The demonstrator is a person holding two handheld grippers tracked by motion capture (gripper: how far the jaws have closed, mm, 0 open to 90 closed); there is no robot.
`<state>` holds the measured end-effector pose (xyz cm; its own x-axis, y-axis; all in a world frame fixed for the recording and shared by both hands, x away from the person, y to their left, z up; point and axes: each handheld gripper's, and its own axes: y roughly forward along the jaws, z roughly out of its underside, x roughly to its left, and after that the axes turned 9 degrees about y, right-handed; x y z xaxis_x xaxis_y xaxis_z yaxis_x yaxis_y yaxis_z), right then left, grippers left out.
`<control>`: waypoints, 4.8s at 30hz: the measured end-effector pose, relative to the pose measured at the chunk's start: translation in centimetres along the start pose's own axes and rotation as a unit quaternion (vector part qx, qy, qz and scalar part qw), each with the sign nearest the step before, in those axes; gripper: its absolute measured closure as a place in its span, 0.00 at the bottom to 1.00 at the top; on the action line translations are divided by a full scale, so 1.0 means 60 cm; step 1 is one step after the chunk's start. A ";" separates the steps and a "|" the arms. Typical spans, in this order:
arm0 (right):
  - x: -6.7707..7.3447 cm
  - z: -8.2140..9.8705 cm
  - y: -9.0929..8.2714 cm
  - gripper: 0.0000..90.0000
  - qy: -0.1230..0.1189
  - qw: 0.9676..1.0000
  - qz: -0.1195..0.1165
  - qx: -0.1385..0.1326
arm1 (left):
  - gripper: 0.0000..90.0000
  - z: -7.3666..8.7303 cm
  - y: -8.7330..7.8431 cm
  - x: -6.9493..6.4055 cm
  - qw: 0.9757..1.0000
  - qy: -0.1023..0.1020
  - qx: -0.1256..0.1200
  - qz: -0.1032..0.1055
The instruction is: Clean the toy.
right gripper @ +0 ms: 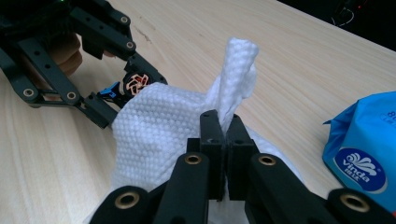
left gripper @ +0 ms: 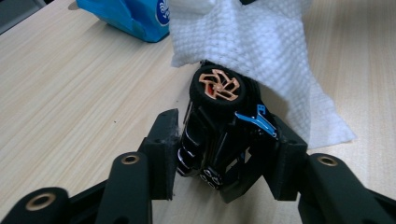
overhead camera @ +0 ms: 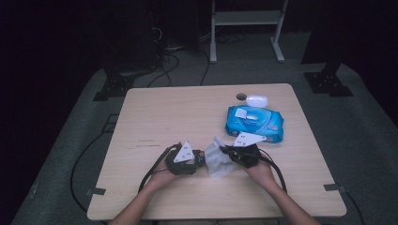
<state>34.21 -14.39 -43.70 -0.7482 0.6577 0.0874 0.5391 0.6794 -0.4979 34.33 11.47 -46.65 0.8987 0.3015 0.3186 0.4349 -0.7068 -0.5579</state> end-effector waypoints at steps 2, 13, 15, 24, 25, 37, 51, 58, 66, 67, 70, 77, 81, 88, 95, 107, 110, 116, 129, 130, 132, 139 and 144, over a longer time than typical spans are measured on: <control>0.003 0.003 -0.003 0.98 -0.002 1.000 0.001 0.001 | 0.55 -0.001 0.000 -0.002 1.000 0.001 0.005 0.003; 0.010 0.021 -0.012 0.98 -0.005 1.000 -0.006 0.021 | 0.39 -0.002 -0.005 -0.009 1.000 0.006 -0.007 0.012; 0.009 0.025 -0.011 0.98 -0.001 1.000 -0.007 0.024 | 0.39 -0.002 -0.005 -0.011 1.000 0.016 -0.004 0.007; 0.002 0.033 -0.003 0.98 0.015 0.999 -0.013 0.035 | 0.35 -0.001 -0.004 -0.014 0.999 0.042 0.015 0.005; 0.001 0.034 -0.003 0.98 0.017 0.999 -0.014 0.039 | 0.33 -0.001 -0.004 -0.014 0.999 0.043 0.015 0.002; -0.011 0.007 -0.001 0.98 0.026 0.999 -0.012 0.036 | 0.14 0.008 0.014 0.019 1.000 -0.024 0.009 0.013; -0.019 0.013 0.048 0.97 0.013 0.999 0.001 0.050 | 0.15 0.011 0.005 0.021 0.999 -0.031 0.009 0.018; -0.009 0.012 0.053 0.97 0.018 0.999 -0.026 0.040 | 0.13 0.008 0.027 0.025 0.998 -0.038 0.022 0.038; -0.012 0.007 0.043 0.63 0.019 0.999 -0.020 0.034 | 0.24 0.008 0.024 0.018 0.999 -0.023 0.021 0.038; -0.011 0.004 0.035 0.60 0.015 1.000 -0.013 0.024 | 0.24 0.008 0.024 0.019 0.999 -0.023 0.023 0.038; -0.007 -0.001 0.016 0.58 0.002 1.000 -0.007 -0.006 | 0.24 0.009 0.024 0.018 0.999 -0.023 0.024 0.038; 0.026 0.006 0.034 0.66 -0.059 0.998 -0.018 0.015 | 0.24 0.008 0.023 0.014 0.999 -0.024 0.019 0.036; 0.024 0.013 0.052 0.69 -0.045 0.998 -0.034 0.041 | 0.22 0.014 0.026 0.017 0.998 -0.024 0.026 0.048; 0.023 0.016 0.051 0.85 -0.039 0.998 -0.037 0.040 | 0.26 0.011 0.031 0.020 0.998 -0.022 0.029 0.060; 0.034 0.014 0.057 0.96 -0.018 0.998 -0.044 0.034 | 0.26 0.005 0.029 0.013 0.998 -0.019 0.027 0.048; 0.021 0.015 0.054 0.96 0.013 0.998 -0.048 0.038 | 0.27 0.003 0.023 0.006 0.999 -0.008 0.015 0.044; -0.001 0.022 0.043 0.96 0.042 0.997 -0.040 0.042 | 0.27 0.003 0.022 0.007 0.999 -0.009 0.013 0.045; 0.038 0.016 0.063 0.96 0.030 0.996 -0.082 0.033 | 0.27 0.006 0.026 0.004 0.999 -0.006 0.024 0.045; -0.024 0.031 0.029 0.96 0.049 0.998 -0.005 0.048 | 0.27 0.004 0.020 0.007 0.999 -0.005 0.016 0.041; -0.019 0.029 0.031 0.96 0.045 0.998 -0.006 0.045 | 0.27 0.004 0.021 0.007 0.999 -0.005 0.018 0.041; -0.004 0.025 0.037 0.96 0.037 0.998 -0.024 0.044 | 0.27 0.005 0.021 0.007 0.999 -0.004 0.018 0.040; 0.049 0.015 0.056 0.96 0.006 0.995 -0.079 0.052 | 0.27 0.006 0.019 0.007 0.999 -0.004 0.020 0.037; -0.007 0.026 0.032 0.96 0.034 0.998 -0.022 0.057 | 0.27 0.010 0.014 0.011 0.999 -0.003 0.019 0.032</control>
<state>34.96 -13.85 -46.06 -0.7400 0.6514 0.1676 0.4563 0.6692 -0.5865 35.34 11.46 -47.34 0.9248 0.2602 0.2774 0.3786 -0.6994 -0.6062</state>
